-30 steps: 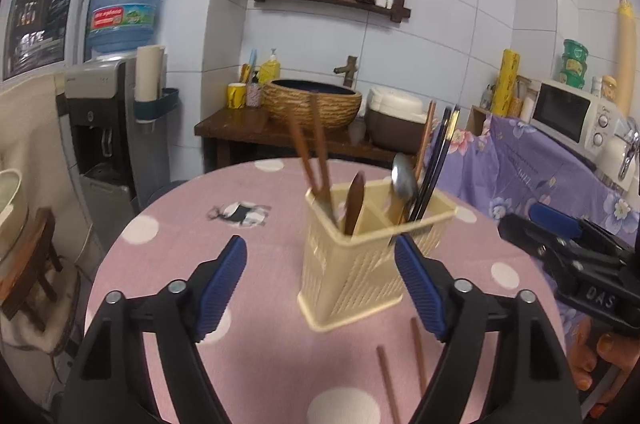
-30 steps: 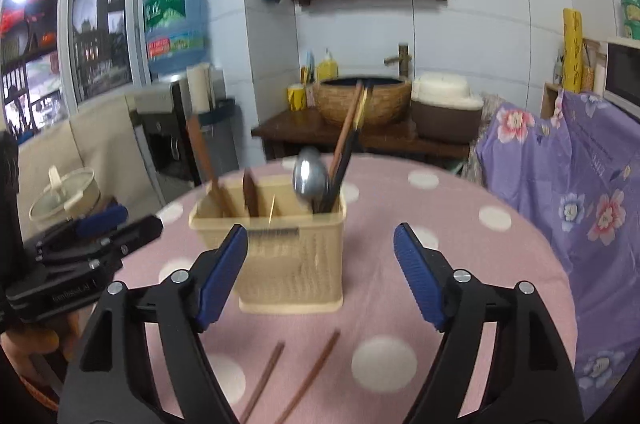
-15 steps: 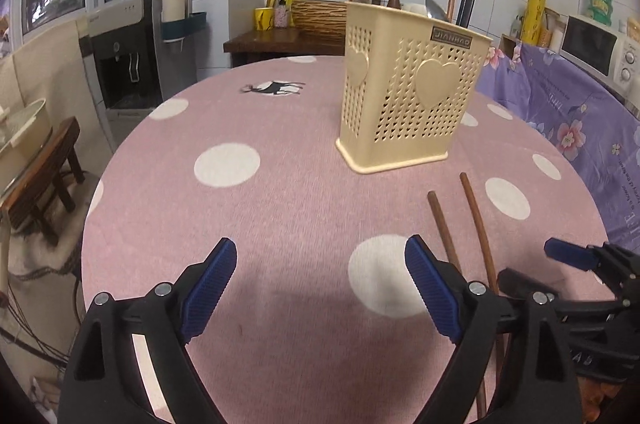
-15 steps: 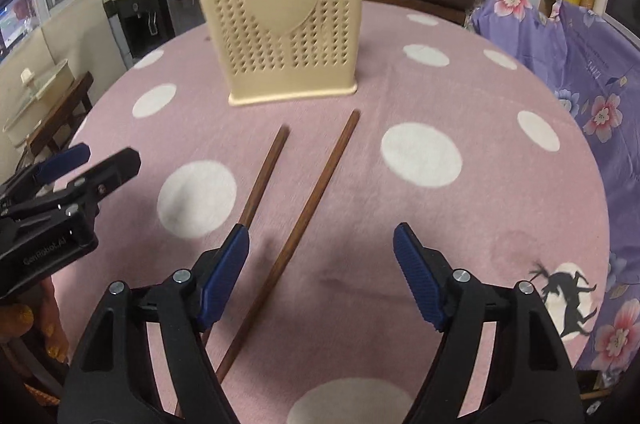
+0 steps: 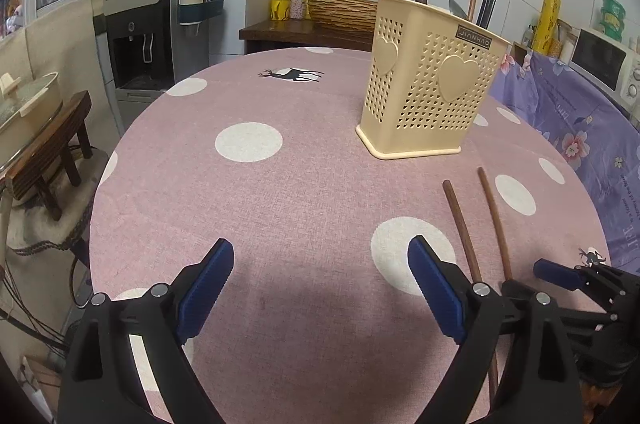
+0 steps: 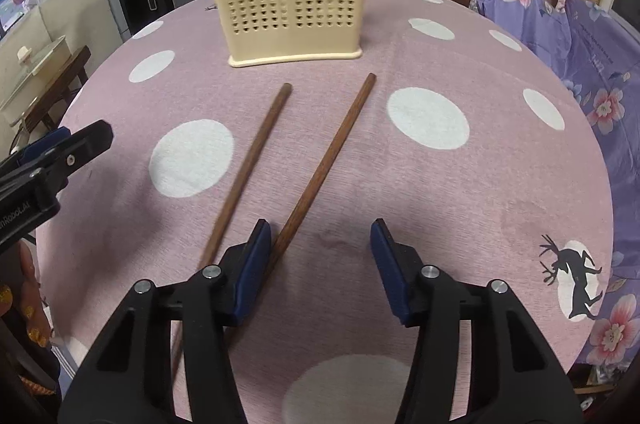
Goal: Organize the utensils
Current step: 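Move both open tools down to two brown chopsticks lying on the table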
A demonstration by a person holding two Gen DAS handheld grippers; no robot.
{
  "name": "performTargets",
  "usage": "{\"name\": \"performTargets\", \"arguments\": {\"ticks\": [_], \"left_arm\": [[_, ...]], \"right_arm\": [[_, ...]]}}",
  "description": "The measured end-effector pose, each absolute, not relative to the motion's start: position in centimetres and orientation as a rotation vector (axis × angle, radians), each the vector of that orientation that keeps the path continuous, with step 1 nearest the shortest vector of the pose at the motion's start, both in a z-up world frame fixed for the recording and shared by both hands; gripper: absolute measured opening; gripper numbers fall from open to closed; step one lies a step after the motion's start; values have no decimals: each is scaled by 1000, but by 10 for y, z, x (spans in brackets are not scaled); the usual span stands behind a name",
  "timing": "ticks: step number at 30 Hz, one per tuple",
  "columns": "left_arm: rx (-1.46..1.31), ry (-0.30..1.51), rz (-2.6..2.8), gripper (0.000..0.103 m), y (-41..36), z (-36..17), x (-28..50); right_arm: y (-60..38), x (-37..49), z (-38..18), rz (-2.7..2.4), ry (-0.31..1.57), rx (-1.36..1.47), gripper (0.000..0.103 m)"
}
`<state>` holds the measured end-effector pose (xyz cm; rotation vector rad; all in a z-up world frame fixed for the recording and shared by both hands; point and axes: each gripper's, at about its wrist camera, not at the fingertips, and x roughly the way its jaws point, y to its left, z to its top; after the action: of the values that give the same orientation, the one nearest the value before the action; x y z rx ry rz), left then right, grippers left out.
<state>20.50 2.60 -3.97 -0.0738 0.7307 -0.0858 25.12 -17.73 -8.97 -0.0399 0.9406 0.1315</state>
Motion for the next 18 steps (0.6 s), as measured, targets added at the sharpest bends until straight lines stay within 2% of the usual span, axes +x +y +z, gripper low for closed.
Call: {"name": "performTargets", "arguments": {"ticks": [18], "left_arm": [[-66,795,-175,89,-7,-49,206]], "right_arm": [[-244,253,-91,20,924,33,53]]}}
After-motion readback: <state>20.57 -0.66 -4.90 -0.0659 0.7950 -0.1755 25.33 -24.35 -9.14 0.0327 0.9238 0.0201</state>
